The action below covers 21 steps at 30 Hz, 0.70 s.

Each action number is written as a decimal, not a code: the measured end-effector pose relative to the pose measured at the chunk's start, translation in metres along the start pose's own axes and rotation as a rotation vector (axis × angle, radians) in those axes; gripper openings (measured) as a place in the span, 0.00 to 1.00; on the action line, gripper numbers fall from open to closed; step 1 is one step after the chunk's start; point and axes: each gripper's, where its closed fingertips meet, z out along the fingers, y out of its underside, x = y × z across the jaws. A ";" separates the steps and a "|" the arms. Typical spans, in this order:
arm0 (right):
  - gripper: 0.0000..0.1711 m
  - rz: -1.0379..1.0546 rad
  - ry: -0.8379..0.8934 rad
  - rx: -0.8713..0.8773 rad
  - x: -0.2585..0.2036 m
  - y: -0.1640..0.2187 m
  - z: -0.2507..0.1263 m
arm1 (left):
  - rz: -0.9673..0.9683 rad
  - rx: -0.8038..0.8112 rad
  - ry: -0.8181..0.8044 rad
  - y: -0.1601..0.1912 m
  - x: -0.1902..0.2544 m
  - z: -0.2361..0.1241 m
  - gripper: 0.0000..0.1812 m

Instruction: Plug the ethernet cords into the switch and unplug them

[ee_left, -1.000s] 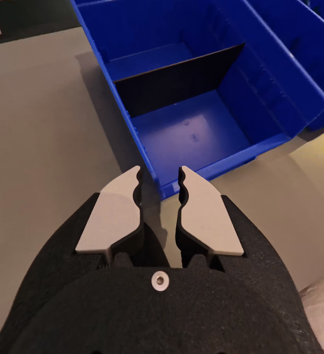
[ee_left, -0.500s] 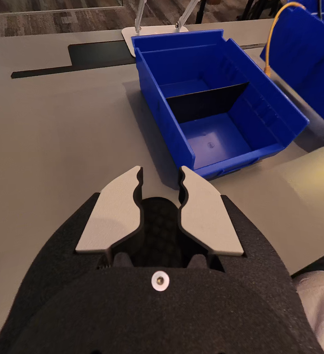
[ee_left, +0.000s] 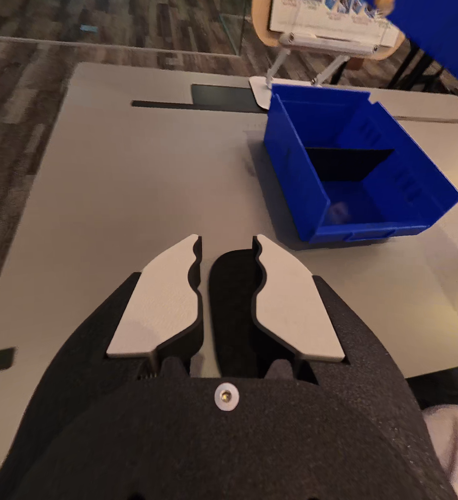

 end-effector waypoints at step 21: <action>0.02 -0.289 -0.190 -0.122 -0.348 -0.137 0.228 | -0.135 0.048 -0.185 0.042 -0.110 -0.083 0.19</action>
